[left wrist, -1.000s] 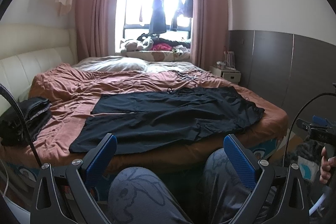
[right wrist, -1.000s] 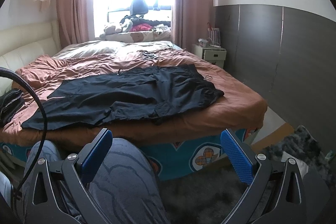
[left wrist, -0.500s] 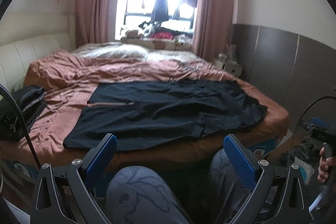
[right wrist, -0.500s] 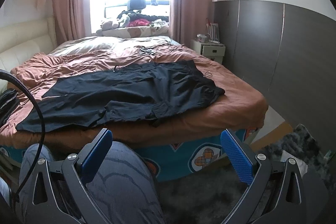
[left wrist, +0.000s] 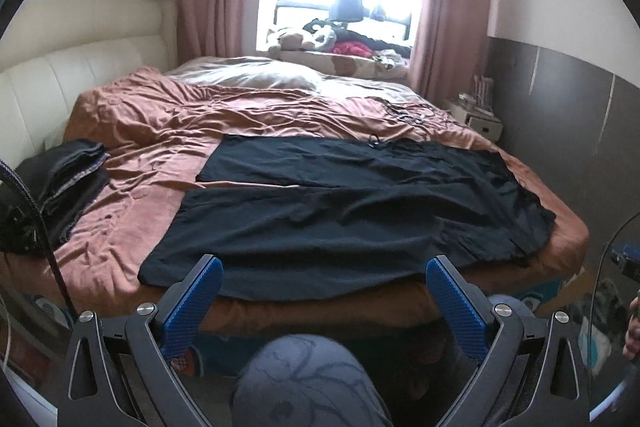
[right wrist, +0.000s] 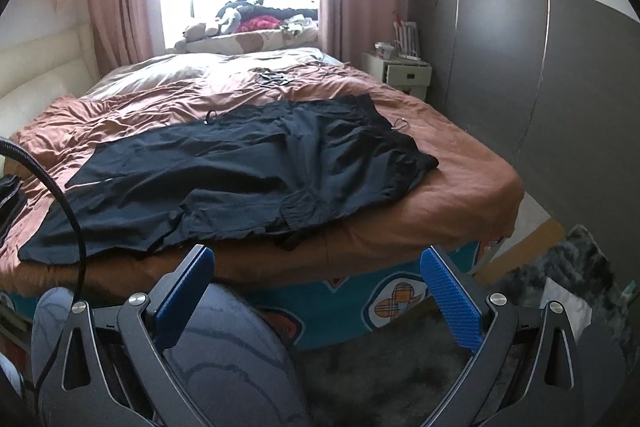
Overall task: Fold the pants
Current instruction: 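Move both tools toward the black pants, reaching for the waistband and a leg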
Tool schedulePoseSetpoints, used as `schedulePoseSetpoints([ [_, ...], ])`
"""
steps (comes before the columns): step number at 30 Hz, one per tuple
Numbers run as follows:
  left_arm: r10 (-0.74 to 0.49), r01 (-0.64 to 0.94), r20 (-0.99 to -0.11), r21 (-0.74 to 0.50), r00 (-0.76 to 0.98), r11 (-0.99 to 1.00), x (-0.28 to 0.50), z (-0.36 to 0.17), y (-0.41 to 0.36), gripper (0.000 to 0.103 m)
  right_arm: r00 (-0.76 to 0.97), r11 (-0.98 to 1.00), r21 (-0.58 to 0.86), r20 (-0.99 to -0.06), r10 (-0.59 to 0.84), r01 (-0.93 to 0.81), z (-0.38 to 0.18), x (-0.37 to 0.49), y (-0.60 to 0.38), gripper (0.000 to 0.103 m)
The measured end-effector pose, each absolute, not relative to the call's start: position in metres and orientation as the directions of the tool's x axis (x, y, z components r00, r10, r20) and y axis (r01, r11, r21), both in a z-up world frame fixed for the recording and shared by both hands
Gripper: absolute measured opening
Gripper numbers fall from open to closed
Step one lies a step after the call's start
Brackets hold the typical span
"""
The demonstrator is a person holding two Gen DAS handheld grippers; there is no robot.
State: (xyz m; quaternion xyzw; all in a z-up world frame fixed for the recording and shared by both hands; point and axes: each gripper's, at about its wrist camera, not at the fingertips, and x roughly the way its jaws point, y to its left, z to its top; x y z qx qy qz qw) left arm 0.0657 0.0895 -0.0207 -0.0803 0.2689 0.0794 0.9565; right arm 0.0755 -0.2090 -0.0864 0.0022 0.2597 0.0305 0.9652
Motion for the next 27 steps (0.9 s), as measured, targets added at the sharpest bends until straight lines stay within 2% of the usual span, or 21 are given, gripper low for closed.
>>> schedulePoseSetpoints([
  [6,0.132,-0.231,-0.535,-0.121,0.834,0.965,0.081,-0.023,0.112,0.103,0.833,0.997,0.066,-0.550,0.058,-0.027,-0.090,0.104,-0.217,0.103],
  [14,0.149,-0.307,-0.611,-0.162,0.778,0.938,0.102,-0.044,0.141,0.103,0.809,0.997,0.077,-0.586,0.038,0.009,-0.091,0.134,-0.225,0.103],
  [20,0.175,-0.367,-0.657,-0.166,0.734,0.915,0.110,-0.064,0.160,0.103,0.815,0.998,0.060,-0.579,0.021,0.018,-0.098,0.150,-0.224,0.103],
  [27,0.203,-0.457,-0.695,-0.201,0.690,0.866,0.113,-0.090,0.191,0.103,0.789,0.995,0.098,-0.613,0.052,0.010,-0.112,0.178,-0.236,0.103],
])
